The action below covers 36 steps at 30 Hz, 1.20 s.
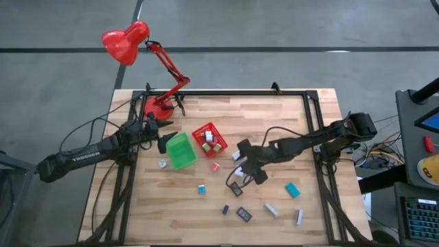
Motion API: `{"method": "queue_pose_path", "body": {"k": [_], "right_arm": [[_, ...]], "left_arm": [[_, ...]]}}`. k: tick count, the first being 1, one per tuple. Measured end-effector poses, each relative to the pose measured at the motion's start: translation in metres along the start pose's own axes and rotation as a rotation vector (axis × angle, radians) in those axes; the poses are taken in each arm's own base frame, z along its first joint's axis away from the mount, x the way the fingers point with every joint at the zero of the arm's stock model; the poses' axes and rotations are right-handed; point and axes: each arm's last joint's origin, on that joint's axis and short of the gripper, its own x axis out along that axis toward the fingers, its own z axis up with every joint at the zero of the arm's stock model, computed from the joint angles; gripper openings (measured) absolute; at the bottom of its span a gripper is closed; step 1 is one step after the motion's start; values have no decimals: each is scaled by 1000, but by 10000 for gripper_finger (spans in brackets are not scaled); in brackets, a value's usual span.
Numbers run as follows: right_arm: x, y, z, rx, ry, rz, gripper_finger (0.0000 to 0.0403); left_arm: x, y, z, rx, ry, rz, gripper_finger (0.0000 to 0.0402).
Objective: Pick & Place Office items
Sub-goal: Put the bottom white charger adapter into the red bin
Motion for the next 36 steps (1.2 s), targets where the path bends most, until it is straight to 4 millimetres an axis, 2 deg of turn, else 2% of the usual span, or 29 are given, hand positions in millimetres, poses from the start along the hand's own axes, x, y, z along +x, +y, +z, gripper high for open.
{"method": "queue_pose_path", "body": {"k": [10, 17, 31, 36], "right_arm": [[0, 3, 6, -172, -109, 115, 235], [0, 5, 1, -304, -105, 153, 235], [31, -1, -21, -342, -16, 213, 235], [34, -7, -25, -323, -44, 245, 235]], "left_arm": [[0, 0, 0, 0, 0, 0, 257], [0, 0, 0, 0, 0, 0, 257], [0, 0, 0, 0, 5, 0, 257], [0, 0, 0, 0, 6, 0, 257]]}}
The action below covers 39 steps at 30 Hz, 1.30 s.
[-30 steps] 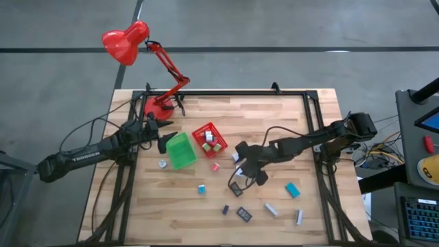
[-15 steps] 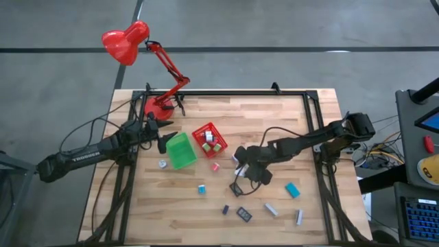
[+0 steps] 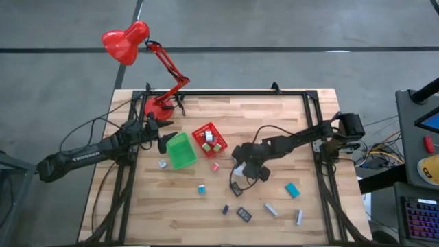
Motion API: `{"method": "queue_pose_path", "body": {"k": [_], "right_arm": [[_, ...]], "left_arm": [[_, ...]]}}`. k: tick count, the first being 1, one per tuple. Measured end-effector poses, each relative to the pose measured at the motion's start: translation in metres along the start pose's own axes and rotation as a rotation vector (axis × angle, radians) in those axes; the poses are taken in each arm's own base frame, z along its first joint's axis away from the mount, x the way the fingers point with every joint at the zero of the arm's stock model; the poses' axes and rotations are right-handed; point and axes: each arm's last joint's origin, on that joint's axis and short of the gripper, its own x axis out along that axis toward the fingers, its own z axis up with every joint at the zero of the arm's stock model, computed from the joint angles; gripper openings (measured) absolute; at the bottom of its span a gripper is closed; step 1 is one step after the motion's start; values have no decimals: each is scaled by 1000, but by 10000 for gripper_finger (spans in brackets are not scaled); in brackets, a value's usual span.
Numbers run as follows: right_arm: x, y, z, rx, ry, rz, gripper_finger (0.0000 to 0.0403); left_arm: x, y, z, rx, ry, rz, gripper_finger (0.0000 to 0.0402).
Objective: Pick & Place Office items
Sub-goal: Put the bottom white charger adapter into the red bin
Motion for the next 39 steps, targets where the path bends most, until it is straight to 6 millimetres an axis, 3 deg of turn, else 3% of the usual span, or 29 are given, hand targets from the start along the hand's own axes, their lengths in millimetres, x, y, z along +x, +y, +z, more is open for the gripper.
{"method": "queue_pose_path", "body": {"k": [9, 17, 22, 39], "right_arm": [[-1, -3, -4, 22, -42, 31, 235], [18, -1, -12, 34, -29, 58, 235], [20, -2, -11, 60, -31, 59, 234], [19, -4, -10, 107, -26, 40, 187]], "left_arm": [[0, 0, 0, 0, 0, 0, 257], [0, 0, 0, 0, 0, 0, 257], [0, 0, 0, 0, 1, 0, 257], [0, 0, 0, 0, 1, 0, 257]]}}
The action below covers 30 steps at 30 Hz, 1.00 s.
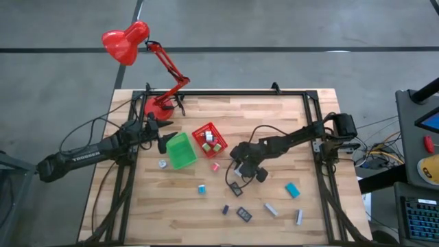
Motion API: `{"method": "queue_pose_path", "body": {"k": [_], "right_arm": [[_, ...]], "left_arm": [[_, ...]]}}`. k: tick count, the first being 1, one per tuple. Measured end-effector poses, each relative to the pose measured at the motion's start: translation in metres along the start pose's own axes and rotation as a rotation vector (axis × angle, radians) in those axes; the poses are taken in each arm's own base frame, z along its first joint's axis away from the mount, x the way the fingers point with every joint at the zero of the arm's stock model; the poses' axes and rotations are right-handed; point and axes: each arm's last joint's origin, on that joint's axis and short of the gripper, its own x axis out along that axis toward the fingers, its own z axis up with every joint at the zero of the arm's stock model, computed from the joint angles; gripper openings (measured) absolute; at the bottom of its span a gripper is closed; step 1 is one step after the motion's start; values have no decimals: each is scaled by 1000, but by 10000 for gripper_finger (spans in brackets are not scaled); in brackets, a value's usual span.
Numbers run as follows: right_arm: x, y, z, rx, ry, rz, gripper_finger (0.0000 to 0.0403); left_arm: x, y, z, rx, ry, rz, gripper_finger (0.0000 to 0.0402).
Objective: Pick & Place Office items
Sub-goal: Put the bottom white charger adapter into the red bin
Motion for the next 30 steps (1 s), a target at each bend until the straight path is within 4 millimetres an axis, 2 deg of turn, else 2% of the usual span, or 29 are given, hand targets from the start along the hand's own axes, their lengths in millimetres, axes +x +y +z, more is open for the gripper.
{"method": "queue_pose_path", "body": {"k": [8, 15, 20, 24, 30], "right_arm": [[-4, -1, 3, 49, -8, -12, 190], [-25, -13, 22, 64, -81, -78, 191], [-48, -34, 44, 225, -157, -181, 192], [-63, -55, 52, 340, -163, -306, 193], [-81, -80, 61, 376, -222, -417, 194]], "left_arm": [[0, 0, 0, 0, 0, 0, 257], [0, 0, 0, 0, 0, 0, 257], [0, 0, 0, 0, 0, 0, 257], [0, 0, 0, 0, 0, 0, 257], [0, 0, 0, 0, -1, 0, 257]]}}
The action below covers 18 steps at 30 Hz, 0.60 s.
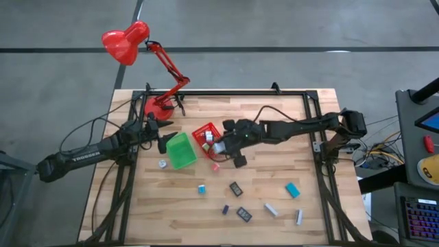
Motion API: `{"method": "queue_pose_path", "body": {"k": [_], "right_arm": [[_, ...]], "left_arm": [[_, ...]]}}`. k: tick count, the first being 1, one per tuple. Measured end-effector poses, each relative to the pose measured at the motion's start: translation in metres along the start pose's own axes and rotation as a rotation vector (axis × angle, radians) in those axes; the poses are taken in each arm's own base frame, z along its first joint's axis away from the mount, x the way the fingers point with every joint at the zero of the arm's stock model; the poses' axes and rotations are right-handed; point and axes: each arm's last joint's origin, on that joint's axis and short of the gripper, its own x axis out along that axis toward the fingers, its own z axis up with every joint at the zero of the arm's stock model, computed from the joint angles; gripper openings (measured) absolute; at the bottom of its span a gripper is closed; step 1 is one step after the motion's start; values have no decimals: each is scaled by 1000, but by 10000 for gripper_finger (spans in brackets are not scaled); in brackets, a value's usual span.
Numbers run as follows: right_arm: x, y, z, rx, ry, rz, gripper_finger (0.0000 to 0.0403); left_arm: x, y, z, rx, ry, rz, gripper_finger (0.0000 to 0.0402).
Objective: Pick & Place Office items
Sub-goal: Put the bottom white charger adapter into the red bin
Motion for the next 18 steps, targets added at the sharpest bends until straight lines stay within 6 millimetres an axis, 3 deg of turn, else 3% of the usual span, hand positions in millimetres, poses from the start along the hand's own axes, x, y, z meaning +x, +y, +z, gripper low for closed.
{"method": "queue_pose_path", "body": {"k": [6, 10, 18], "right_arm": [[-3, -18, 10, 84, -122, -95, 194], [-1, -20, 1, 128, -148, -111, 194], [36, -15, -32, 143, -61, -84, 194]], "left_arm": [[0, 0, 0, 0, 0, 0, 257], [0, 0, 0, 0, 0, 0, 257], [0, 0, 0, 0, 1, 0, 257]]}}
